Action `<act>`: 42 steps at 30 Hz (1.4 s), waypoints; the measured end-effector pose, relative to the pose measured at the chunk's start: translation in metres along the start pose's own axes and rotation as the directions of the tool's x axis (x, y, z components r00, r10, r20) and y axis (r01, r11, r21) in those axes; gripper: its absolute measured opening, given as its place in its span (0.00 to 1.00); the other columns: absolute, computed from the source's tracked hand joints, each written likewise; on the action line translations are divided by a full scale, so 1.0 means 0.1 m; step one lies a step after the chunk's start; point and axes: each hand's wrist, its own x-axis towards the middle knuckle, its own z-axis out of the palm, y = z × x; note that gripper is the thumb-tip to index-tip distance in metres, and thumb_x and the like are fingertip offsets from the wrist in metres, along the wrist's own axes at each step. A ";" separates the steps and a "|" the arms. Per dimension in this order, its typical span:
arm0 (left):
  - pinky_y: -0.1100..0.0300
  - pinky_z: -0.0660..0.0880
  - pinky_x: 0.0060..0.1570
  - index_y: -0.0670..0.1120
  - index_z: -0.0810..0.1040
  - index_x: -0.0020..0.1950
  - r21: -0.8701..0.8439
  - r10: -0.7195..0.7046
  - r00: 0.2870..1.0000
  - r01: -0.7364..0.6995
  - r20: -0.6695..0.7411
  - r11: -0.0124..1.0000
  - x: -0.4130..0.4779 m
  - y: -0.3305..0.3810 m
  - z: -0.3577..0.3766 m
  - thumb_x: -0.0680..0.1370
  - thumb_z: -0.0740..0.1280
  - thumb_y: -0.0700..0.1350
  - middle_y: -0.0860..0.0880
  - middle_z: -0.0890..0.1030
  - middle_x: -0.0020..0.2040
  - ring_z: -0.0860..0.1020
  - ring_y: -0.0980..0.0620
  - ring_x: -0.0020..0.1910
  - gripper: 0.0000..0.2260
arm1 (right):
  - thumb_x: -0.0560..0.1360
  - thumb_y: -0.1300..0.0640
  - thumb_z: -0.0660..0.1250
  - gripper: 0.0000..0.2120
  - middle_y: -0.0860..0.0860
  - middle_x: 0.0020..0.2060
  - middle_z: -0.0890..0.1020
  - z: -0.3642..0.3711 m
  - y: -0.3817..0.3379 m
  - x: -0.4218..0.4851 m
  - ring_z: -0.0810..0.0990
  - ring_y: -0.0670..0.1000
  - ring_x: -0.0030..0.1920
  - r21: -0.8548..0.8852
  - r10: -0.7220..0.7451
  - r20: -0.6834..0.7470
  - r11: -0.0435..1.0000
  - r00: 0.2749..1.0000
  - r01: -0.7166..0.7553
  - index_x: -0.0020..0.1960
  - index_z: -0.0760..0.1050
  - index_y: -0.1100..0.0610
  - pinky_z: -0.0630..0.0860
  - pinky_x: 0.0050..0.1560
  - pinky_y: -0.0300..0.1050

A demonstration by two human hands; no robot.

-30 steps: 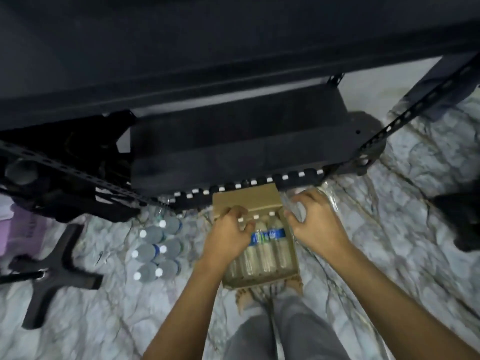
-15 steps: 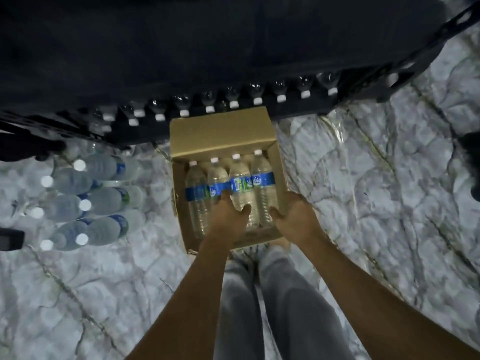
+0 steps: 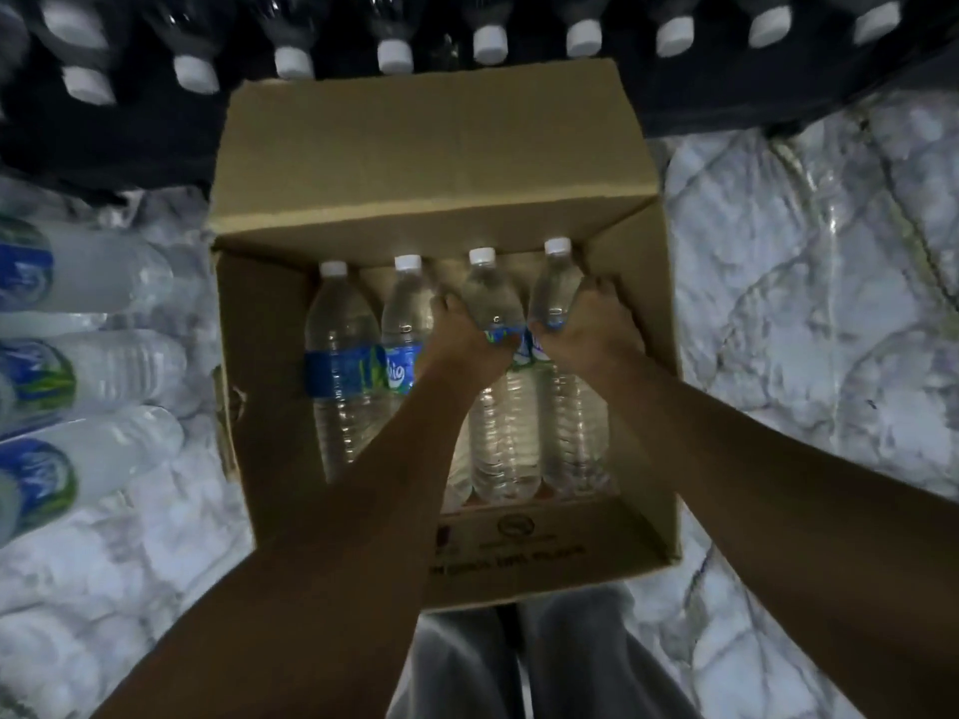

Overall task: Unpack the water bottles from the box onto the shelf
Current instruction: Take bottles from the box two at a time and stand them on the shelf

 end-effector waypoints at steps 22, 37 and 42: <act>0.55 0.81 0.51 0.45 0.79 0.60 -0.113 -0.050 0.997 0.056 0.056 0.992 0.43 -0.09 -0.05 0.56 0.82 0.62 0.49 0.82 0.53 0.80 0.50 0.51 0.39 | 0.59 0.48 0.81 0.24 0.54 0.48 0.85 0.07 -0.02 0.50 0.84 0.51 0.47 0.097 0.063 0.030 0.993 0.998 -0.066 0.50 0.82 0.58 0.72 0.38 0.37; 0.48 0.80 0.57 0.54 0.72 0.70 -0.225 0.094 0.973 -0.142 -0.213 0.964 -0.76 -0.30 -0.29 0.58 0.82 0.60 0.51 0.78 0.65 0.79 0.49 0.60 0.43 | 0.55 0.51 0.79 0.32 0.50 0.50 0.70 -0.07 0.11 -0.58 0.68 0.50 0.52 0.409 -0.148 -0.199 0.886 0.969 0.220 0.53 0.66 0.55 0.72 0.53 0.52; 0.52 0.76 0.61 0.51 0.71 0.70 -0.293 0.106 0.962 -0.180 -0.252 0.939 -0.90 -0.35 -0.15 0.58 0.83 0.57 0.50 0.73 0.64 0.74 0.49 0.63 0.44 | 0.55 0.54 0.81 0.35 0.45 0.49 0.77 -0.03 0.20 -0.68 0.78 0.41 0.45 0.575 -0.130 -0.136 0.797 0.982 0.185 0.53 0.62 0.45 0.75 0.43 0.37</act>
